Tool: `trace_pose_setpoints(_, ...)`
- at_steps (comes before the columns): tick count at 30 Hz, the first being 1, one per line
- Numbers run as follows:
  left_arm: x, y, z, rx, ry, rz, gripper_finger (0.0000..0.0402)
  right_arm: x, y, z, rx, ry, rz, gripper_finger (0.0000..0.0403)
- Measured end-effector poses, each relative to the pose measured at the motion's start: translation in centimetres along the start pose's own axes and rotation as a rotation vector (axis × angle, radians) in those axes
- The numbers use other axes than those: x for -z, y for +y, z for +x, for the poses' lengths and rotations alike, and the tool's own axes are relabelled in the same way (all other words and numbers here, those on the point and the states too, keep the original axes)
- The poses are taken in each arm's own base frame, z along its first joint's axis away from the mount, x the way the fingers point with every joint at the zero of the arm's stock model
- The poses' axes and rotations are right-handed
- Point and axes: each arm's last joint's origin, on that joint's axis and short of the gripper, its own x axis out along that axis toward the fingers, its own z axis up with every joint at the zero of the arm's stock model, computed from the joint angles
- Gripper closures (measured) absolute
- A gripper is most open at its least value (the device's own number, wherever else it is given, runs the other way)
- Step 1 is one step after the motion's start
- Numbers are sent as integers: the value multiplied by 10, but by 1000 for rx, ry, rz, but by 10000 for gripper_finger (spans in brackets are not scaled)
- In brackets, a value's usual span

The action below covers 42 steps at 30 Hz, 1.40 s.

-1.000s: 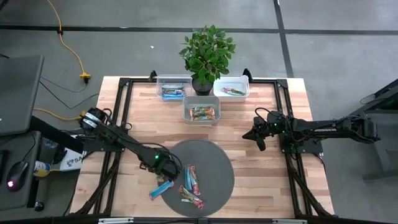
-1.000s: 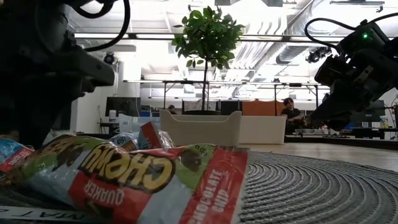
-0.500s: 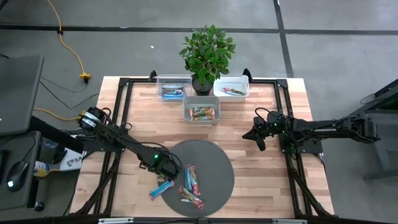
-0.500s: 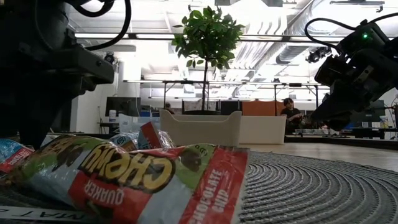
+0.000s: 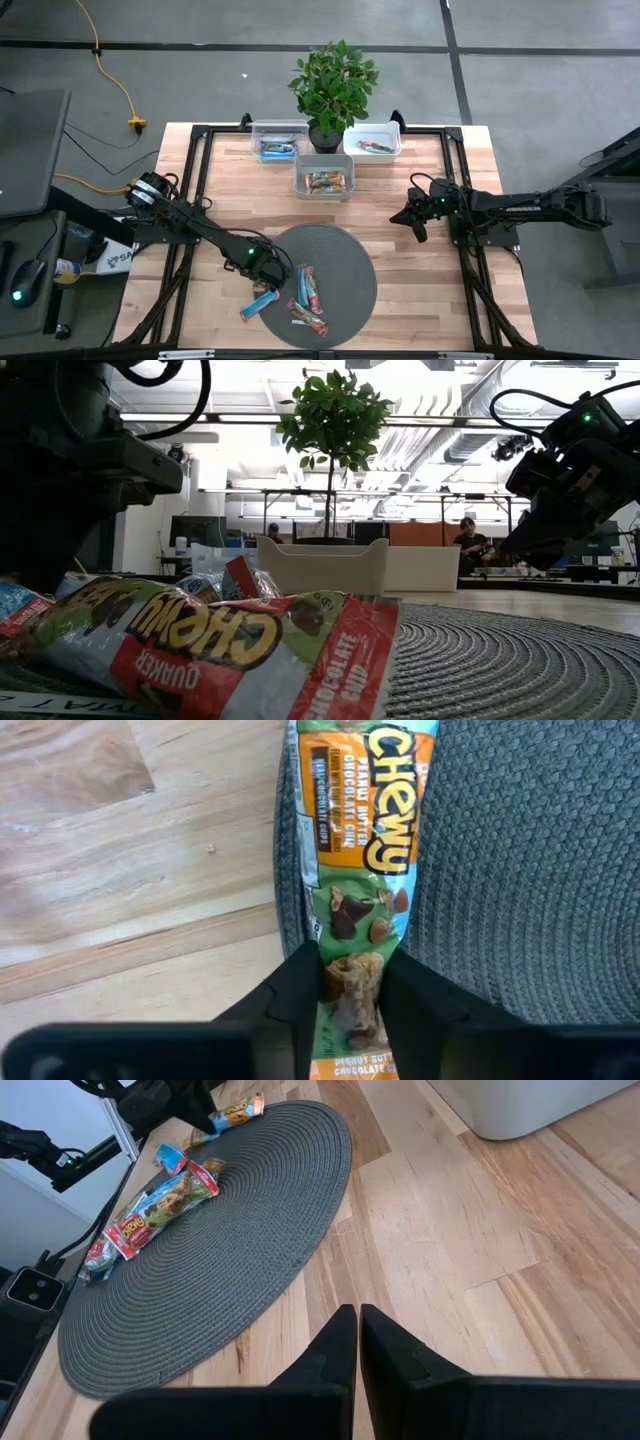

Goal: Pick and place Granola Bars by type
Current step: Put the orange granola bar into the gray bin

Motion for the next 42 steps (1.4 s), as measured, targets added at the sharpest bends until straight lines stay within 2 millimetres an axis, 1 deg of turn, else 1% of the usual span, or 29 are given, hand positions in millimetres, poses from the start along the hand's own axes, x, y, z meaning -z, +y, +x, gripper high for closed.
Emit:
trace_pose_setpoints(4, 0, 0, 0, 1, 0, 0, 329, 0, 0, 0, 0, 0, 0, 403)
trace_pose_setpoints(8, 0, 0, -4, 11, 4, 19, 336, 0, 0, 0, 0, 0, 0, 403)
trace_pose_setpoints(11, -1, 3, -13, 34, -11, 20, 337, 0, 0, 0, 0, 0, 0, 403)
trace_pose_setpoints(16, -4, 10, -36, 101, -79, 25, 338, 0, 0, 0, 0, 0, 0, 403)
trace_pose_setpoints(20, -6, 13, -57, 214, -136, 83, 338, 0, 0, 0, 0, 0, 0, 403)
trace_pose_setpoints(24, -6, 10, -82, 403, -195, 184, 338, 0, 0, 0, 1, 1, 1, 403)
trace_pose_setpoints(27, -5, 3, -101, 585, -260, 267, 338, 0, 0, 0, 0, 1, 0, 403)
trace_pose_setpoints(30, -3, -5, -120, 762, -343, 387, 338, 0, 0, 0, 0, 0, 0, 403)
trace_pose_setpoints(34, -1, -15, -141, 955, -474, 529, 338, 0, 0, 0, 1, 4, 2, 403)
trace_pose_setpoints(38, 0, -19, -159, 1089, -591, 595, 338, 0, 0, 0, 0, 0, 0, 403)
trace_pose_setpoints(42, 0, -18, -171, 1149, -671, 649, 338, 0, 0, 0, 0, 0, 0, 403)
